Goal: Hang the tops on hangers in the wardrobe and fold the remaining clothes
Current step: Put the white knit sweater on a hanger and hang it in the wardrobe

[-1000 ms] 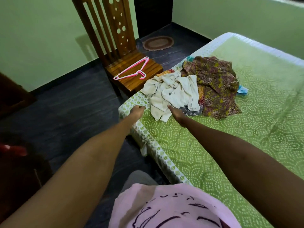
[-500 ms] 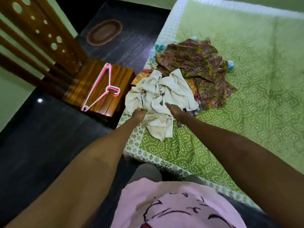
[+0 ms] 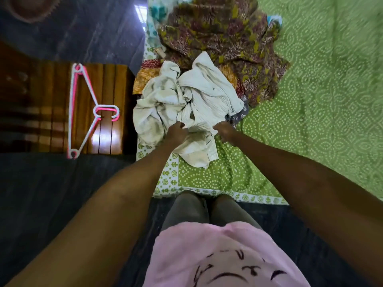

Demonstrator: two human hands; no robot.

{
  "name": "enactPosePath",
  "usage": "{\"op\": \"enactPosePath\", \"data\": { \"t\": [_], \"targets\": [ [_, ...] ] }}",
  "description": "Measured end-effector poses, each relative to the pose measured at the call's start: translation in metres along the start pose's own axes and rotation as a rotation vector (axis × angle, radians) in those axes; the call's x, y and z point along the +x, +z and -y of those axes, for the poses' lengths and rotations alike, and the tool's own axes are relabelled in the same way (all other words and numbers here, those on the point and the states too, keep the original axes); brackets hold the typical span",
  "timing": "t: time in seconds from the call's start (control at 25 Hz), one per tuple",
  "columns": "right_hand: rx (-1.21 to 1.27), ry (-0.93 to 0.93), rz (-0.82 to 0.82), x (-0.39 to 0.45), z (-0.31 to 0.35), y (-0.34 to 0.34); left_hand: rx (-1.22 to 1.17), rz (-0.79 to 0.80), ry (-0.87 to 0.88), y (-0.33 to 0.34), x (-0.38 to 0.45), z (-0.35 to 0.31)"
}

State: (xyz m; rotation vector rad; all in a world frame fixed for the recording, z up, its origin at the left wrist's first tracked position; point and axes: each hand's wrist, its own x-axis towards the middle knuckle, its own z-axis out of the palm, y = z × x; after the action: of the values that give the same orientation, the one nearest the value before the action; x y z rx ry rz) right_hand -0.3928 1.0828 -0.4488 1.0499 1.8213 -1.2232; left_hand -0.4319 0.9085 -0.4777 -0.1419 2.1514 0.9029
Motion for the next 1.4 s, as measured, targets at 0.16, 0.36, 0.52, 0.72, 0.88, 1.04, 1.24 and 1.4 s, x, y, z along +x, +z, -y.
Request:
{"op": "enactPosePath", "data": {
  "t": [0.16, 0.36, 0.52, 0.72, 0.88, 1.04, 1.24, 1.4],
  "targets": [
    [0.402, 0.166, -0.059, 0.052, -0.015, 0.0, 0.298, 0.07, 0.222, 0.03, 0.038, 0.008],
    [0.788, 0.292, 0.015, 0.092, -0.014, 0.009, 0.713, -0.168, 0.433, 0.068, 0.062, 0.002],
    [0.902, 0.068, 0.143, 0.079, 0.009, -0.002, 0.39, -0.282, 0.312, 0.077, 0.068, -0.027],
    [0.831, -0.177, -0.128, 0.042, 0.024, -0.044, -0.462, -0.267, 0.126, 0.028, 0.051, -0.097],
    [0.262, -0.47, -0.195, 0.003, 0.025, -0.056, -0.661, 0.17, -0.067, -0.018, 0.014, -0.134],
    [0.172, -0.677, -0.026, -0.033, 0.041, -0.064, -0.787, 0.493, -0.097, -0.057, -0.025, -0.149],
    [0.228, -0.808, -0.364, -0.078, 0.052, -0.06, -0.963, 0.445, 0.146, -0.109, -0.078, -0.178],
    [-0.015, -1.114, -0.434, -0.1, 0.037, -0.055, -0.989, 0.41, 0.346, -0.13, -0.123, -0.223]
  ]
}}
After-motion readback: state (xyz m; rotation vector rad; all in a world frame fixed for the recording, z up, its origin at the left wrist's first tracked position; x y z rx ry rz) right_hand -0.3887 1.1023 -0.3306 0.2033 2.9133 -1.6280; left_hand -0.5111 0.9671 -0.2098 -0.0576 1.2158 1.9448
